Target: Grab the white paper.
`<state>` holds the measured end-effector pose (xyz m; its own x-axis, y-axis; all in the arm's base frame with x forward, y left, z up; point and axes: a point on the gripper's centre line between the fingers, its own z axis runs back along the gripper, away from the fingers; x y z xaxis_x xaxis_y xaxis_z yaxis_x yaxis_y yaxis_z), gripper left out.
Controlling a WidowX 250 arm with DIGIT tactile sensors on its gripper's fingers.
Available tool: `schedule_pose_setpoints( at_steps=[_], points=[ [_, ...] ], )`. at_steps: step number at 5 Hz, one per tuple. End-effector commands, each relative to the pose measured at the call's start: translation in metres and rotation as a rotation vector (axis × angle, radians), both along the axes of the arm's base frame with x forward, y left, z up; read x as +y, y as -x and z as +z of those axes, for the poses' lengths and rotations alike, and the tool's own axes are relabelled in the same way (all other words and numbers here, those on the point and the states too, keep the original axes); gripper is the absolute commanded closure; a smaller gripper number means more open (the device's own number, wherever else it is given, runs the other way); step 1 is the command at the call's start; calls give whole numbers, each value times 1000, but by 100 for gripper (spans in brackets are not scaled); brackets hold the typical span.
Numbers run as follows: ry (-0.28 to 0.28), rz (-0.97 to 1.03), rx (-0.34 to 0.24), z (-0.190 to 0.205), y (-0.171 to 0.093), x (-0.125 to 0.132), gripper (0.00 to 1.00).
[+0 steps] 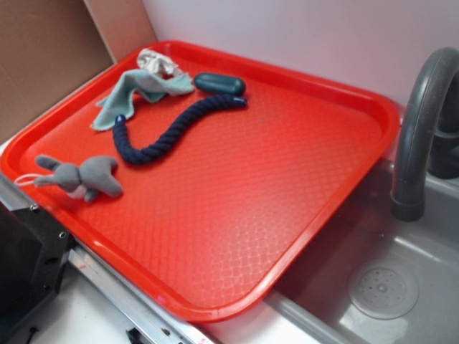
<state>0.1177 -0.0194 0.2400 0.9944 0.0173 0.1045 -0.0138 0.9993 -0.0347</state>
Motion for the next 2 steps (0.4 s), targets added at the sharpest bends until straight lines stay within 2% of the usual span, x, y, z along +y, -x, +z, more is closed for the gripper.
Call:
schedule_pose_setpoints(
  at_steps=[1,2],
  points=[
    [0,0,0,0,0,0,0],
    [-15,250,-82,-5,-15,10,0]
  ],
)
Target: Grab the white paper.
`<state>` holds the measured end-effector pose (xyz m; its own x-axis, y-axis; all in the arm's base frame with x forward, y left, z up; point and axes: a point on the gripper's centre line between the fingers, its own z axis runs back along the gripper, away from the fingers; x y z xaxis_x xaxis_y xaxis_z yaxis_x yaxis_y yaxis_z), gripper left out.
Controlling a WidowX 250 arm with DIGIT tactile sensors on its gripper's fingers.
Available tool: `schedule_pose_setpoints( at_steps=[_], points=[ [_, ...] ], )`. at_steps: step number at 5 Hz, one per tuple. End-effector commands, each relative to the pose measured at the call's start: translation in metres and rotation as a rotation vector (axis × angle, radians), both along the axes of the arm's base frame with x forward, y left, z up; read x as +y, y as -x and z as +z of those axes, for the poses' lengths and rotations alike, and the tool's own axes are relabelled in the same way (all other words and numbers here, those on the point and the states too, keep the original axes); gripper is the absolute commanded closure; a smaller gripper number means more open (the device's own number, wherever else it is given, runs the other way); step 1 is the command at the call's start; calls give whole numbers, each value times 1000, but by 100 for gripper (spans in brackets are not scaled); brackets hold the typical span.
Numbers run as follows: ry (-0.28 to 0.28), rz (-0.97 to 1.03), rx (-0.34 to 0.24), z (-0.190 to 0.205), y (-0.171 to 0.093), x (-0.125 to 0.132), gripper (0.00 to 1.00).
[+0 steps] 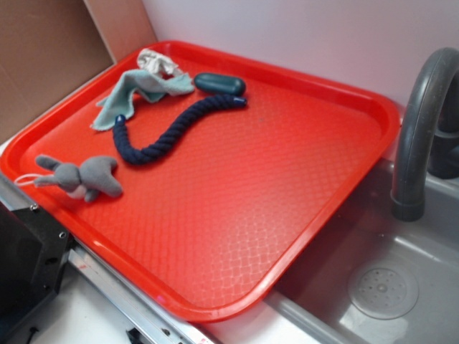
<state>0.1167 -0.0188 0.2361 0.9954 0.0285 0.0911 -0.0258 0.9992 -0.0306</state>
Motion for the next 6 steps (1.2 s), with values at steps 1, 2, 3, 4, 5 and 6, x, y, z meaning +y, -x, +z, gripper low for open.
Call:
schedule_pose_setpoints(
  at_steps=[1,2,3,4,5,6],
  points=[
    [88,488,-187,-9,-38,22,0],
    [128,743,-189,-30,-65,44,0],
    [60,931,-241,-58,-96,75,0],
    [32,976,-238,-84,-120,95,0],
    [44,1045,-264,-110,-140,115,0],
    [36,1047,-246,-131,-158,128,0]
  ],
)
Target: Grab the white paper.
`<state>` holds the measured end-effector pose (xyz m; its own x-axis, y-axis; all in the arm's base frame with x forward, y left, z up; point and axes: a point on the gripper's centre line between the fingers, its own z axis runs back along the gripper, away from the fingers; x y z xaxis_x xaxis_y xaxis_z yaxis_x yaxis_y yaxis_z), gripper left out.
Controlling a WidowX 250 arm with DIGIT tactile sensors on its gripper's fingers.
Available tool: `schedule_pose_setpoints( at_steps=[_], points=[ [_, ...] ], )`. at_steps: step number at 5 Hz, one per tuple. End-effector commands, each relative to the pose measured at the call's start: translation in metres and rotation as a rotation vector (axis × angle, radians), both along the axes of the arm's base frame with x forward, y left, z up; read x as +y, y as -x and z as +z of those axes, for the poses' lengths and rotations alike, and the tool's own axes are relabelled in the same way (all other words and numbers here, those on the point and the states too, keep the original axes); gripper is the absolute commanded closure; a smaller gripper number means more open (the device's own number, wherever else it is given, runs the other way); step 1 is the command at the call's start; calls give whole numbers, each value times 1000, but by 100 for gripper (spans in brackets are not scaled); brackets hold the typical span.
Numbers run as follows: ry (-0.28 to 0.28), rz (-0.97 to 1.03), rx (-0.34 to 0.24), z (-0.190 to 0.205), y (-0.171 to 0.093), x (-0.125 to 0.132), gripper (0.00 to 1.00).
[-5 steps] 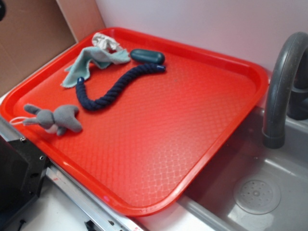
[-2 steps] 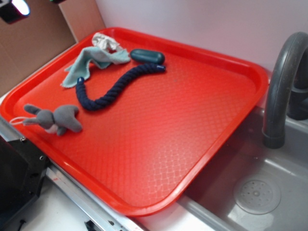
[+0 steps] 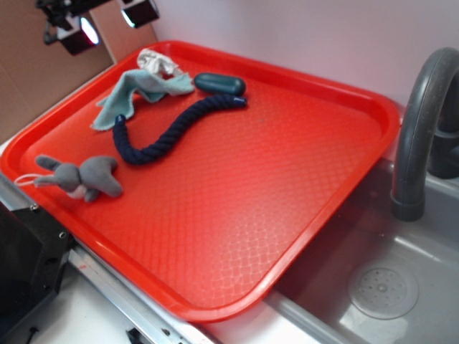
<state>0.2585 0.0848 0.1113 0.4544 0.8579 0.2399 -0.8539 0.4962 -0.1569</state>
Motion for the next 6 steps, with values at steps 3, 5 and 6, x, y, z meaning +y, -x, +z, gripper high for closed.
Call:
schedule_pose_setpoints(
  at_steps=[3,5,6],
  points=[
    [4,22,25,-43,-41,57,0],
    [-3,-36,88,-72,-54,59,0],
    [10,-31,117,-78,-55,60,0]
  ],
)
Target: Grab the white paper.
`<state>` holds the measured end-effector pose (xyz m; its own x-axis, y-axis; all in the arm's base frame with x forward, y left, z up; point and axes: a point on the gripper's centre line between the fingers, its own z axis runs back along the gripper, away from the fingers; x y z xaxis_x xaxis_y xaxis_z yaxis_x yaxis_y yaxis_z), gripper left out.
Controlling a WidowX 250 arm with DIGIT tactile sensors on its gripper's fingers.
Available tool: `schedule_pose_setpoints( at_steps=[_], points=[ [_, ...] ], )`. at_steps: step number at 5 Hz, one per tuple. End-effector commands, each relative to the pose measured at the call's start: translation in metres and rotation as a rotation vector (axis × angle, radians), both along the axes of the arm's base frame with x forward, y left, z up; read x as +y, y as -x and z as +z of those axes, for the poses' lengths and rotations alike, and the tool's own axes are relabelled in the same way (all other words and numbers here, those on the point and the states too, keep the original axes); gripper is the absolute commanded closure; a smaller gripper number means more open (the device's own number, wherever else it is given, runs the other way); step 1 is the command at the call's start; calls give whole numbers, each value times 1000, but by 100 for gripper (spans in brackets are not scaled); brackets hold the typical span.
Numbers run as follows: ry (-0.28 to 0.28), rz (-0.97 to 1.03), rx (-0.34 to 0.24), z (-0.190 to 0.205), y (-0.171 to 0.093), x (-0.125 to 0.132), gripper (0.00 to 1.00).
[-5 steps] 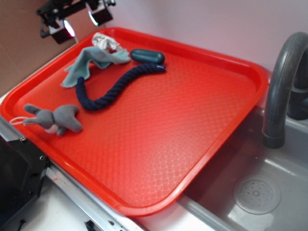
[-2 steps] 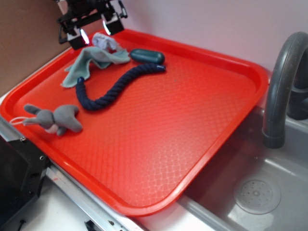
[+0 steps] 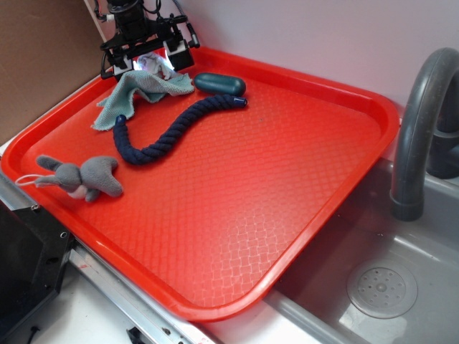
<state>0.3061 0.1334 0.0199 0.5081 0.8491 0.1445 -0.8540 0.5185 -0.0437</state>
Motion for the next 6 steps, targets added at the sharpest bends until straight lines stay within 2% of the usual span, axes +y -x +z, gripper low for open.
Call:
schedule_pose_setpoints(
  at_steps=[1,2,3,4,5,6],
  points=[
    [-36,2,-40,15,-7,10,100],
    [-24,13,-58,25,-1,6,100],
    [-70,-17,-70,75,6,-9,100],
    [20,-139,-25,125,16,-34,100],
    [73,-283,-1,153,35,-62,100],
    [89,-408,-12,181,63,-106,100]
  ],
)
